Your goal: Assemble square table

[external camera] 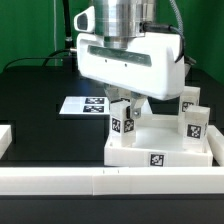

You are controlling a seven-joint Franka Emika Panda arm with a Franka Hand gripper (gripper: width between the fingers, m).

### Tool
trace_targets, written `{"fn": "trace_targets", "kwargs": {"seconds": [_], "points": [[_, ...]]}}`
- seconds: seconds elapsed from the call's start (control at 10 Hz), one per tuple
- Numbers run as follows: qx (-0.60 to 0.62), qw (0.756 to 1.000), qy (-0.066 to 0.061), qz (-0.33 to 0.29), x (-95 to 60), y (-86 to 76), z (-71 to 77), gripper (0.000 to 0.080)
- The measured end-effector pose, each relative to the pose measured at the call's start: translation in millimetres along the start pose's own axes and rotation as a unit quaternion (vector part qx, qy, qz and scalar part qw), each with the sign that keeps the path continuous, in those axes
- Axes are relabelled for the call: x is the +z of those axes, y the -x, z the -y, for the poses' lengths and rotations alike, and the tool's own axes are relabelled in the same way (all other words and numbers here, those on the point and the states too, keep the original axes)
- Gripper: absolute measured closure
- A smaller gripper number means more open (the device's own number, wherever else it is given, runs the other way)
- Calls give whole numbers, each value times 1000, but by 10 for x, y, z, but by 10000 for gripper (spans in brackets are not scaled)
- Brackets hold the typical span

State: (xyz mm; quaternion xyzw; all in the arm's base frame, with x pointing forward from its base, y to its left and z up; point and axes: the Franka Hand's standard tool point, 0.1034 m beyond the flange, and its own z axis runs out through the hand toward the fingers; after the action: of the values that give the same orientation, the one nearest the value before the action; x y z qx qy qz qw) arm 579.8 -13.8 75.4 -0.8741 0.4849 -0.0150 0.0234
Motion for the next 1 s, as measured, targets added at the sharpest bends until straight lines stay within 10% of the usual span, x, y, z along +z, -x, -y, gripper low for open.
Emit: {"fn": "trace_targets", "kwargs": {"seconds": [0.2,0.4,0.6,1.0], "points": [[21,1000,-2,1,2,2,2,512],[0,1000,-1,2,12,36,18,260],[-85,996,2,0,7,70,46,168],[-200,980,2,-1,4,57,47,151]]}}
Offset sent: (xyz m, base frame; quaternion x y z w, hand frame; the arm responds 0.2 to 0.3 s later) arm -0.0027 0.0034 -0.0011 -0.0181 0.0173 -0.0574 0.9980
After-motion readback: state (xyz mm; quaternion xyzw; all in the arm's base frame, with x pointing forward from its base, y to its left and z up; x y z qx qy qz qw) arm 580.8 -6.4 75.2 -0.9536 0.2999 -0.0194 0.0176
